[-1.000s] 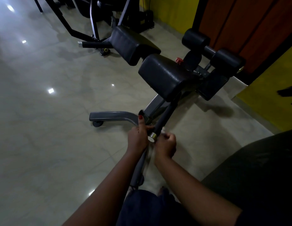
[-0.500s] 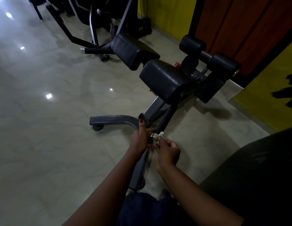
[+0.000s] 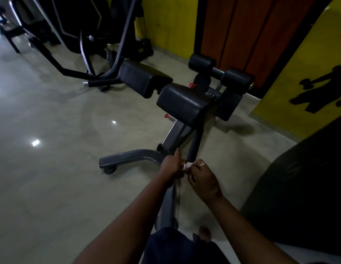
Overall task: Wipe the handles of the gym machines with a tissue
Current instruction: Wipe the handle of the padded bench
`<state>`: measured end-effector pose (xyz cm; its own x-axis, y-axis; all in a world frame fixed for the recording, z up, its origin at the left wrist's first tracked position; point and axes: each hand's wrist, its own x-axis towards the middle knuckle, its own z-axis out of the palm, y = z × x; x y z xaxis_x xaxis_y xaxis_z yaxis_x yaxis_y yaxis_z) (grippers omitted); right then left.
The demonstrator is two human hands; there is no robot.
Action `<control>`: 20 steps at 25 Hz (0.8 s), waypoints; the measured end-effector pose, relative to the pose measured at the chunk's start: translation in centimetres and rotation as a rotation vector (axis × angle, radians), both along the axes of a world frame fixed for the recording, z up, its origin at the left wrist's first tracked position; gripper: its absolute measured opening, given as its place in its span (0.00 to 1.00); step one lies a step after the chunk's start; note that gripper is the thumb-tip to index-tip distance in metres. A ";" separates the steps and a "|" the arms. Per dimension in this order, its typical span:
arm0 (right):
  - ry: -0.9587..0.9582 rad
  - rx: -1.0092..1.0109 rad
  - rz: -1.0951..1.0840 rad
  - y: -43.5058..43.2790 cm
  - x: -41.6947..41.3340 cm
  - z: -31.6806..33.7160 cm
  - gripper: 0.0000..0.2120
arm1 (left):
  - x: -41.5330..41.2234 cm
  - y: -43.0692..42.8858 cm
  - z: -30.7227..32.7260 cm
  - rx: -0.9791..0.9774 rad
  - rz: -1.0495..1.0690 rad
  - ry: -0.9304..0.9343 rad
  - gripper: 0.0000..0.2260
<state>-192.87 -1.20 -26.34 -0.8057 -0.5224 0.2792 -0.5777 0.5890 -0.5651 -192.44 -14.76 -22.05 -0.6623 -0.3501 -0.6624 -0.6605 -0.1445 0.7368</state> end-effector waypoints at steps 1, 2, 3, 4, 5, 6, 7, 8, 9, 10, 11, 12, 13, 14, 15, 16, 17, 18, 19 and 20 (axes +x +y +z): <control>0.034 -0.031 -0.037 -0.4 0.0 0.0 0.08 | -0.3 -0.2 0.3 -0.019 -0.015 -0.009 0.25; 0.051 -0.040 -0.114 -1.1 0.2 0.8 0.08 | -0.5 -0.4 0.6 -0.049 -0.032 -0.006 0.21; 0.067 -0.052 -0.189 -1.9 0.2 1.2 0.08 | -0.7 -0.8 0.9 -0.077 -0.051 0.016 0.16; 0.021 -0.084 -0.271 -2.9 0.4 1.9 0.05 | -0.7 -1.4 1.3 -0.096 -0.062 0.053 0.11; -0.022 -0.143 -0.333 -4.1 0.3 2.6 0.03 | -0.7 -2.1 1.7 -0.103 -0.066 0.104 0.10; -0.070 -0.198 -0.378 -5.3 0.3 3.6 0.04 | -0.6 -3.0 2.2 -0.104 -0.057 0.158 0.10; -0.092 -0.249 -0.406 -6.3 0.3 4.3 0.06 | -0.3 -3.9 2.9 -0.096 -0.037 0.198 0.09; -0.116 -0.290 -0.424 -7.6 0.3 5.1 0.06 | -0.1 -5.0 3.5 -0.080 -0.014 0.227 0.08; -0.126 -0.329 -0.426 -8.7 0.2 5.7 0.06 | 0.2 -6.0 4.1 -0.070 0.003 0.253 0.07; -0.133 -0.357 -0.421 -9.8 0.3 6.3 0.06 | 0.6 -7.0 4.6 -0.061 0.020 0.280 0.06; -0.122 -0.375 -0.408 -11.0 0.4 6.7 0.06 | 0.9 -8.3 5.0 -0.065 0.029 0.302 0.05; -0.119 -0.388 -0.397 -12.2 0.5 7.0 0.05 | 1.3 -9.6 5.3 -0.075 0.038 0.319 0.04; -0.116 -0.398 -0.387 -13.3 0.6 7.4 0.05 | 1.5 -10.8 5.7 -0.084 0.047 0.330 0.04; -0.119 -0.411 -0.373 -14.3 0.7 7.7 0.05 | 1.8 -12.0 6.0 -0.076 0.064 0.336 0.04; -0.125 -0.426 -0.349 -15.4 0.8 8.0 0.05 | 2.1 -13.1 6.2 -0.061 0.089 0.343 0.04; -0.133 -0.443 -0.320 -16.5 0.8 8.4 0.04 | 2.4 -14.2 6.5 -0.046 0.119 0.358 0.04; -0.138 -0.458 -0.290 -17.5 0.7 8.7 0.05 | 2.7 -15.1 6.9 -0.040 0.143 0.374 0.04; -0.142 -0.469 -0.264 -18.5 0.5 8.8 0.05 | 2.9 -16.0 7.3 -0.033 0.166 0.387 0.04; -0.151 -0.479 -0.242 -19.8 0.2 9.0 0.05 | 3.0 -17.1 7.7 -0.027 0.190 0.402 0.04; -0.161 -0.487 -0.230 -21.1 0.0 9.0 0.05 | 3.2 -18.1 8.1 -0.023 0.212 0.419 0.04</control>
<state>-192.91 -22.33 -17.34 -0.9359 -0.1694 0.3088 -0.3495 0.3383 -0.8737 -189.28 -32.86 -13.95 -0.7833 -0.5179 -0.3438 -0.2636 -0.2241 0.9383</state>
